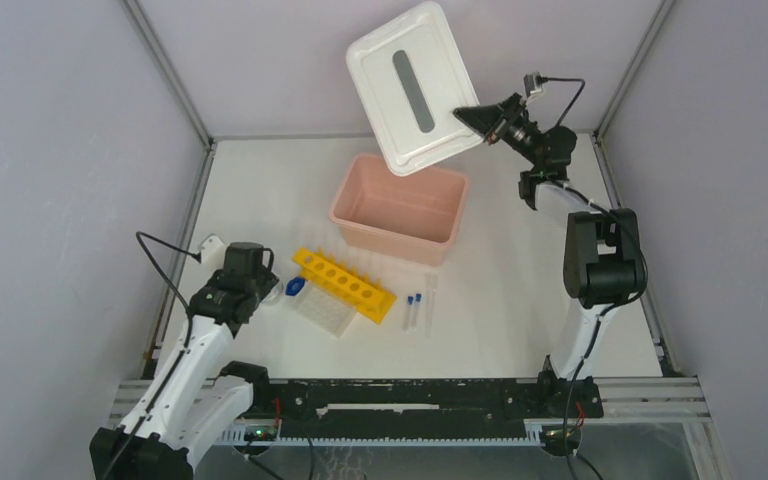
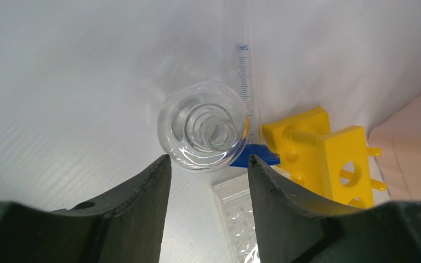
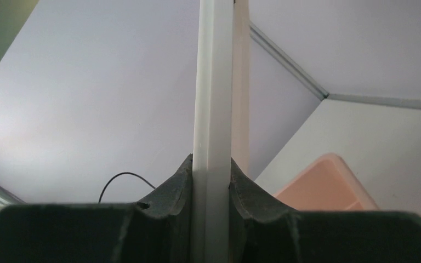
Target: Organize the chemistry lab equipment
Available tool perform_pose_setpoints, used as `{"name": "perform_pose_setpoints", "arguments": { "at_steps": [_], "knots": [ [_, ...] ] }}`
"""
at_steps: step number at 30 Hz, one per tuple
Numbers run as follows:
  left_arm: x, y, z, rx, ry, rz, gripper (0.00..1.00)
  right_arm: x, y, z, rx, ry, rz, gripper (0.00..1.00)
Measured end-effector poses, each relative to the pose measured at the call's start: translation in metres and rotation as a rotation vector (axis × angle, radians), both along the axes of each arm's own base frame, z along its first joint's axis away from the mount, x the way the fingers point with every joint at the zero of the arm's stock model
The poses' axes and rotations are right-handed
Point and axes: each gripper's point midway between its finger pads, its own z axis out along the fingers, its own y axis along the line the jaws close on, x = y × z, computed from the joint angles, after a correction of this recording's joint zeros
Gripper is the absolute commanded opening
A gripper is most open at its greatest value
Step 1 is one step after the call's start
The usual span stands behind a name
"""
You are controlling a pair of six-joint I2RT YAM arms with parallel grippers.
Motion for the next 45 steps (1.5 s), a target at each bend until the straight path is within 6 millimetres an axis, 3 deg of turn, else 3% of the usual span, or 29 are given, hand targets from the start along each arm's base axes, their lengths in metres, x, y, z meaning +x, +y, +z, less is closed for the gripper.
{"name": "perform_pose_setpoints", "arguments": {
  "at_steps": [4,6,9,15,19,27,32,40,45],
  "knots": [
    [0.005,-0.001,-0.002,0.001,0.004,0.002,0.58,0.02,0.0,0.023,-0.069,-0.05,-0.051,0.0],
    [0.007,-0.001,-0.005,0.003,0.015,0.003,0.58,0.029,-0.002,0.025,-0.122,-0.063,-0.093,0.0],
    [0.009,0.0,-0.006,0.003,0.015,0.007,0.58,0.043,-0.005,0.016,-0.206,-0.046,-0.158,0.0],
    [0.013,0.002,-0.005,0.005,0.008,0.014,0.58,0.064,-0.013,-0.025,-0.402,0.034,-0.29,0.0],
    [0.016,0.005,-0.007,0.005,0.008,0.027,0.57,0.069,-0.021,-0.042,-0.5,0.063,-0.362,0.0],
    [0.019,0.006,-0.017,0.01,0.048,0.026,0.55,0.058,-0.029,-0.018,-0.595,-0.014,-0.447,0.0],
    [0.023,0.007,-0.017,0.012,0.041,0.028,0.51,0.059,-0.034,-0.017,-0.612,-0.024,-0.464,0.0],
    [0.03,0.008,-0.026,0.007,0.065,0.02,0.38,0.053,-0.048,-0.025,-0.668,-0.008,-0.522,0.0],
    [0.037,0.008,-0.023,0.013,0.047,0.013,0.02,0.044,-0.058,-0.023,-0.68,-0.006,-0.555,0.0]
  ]
}}
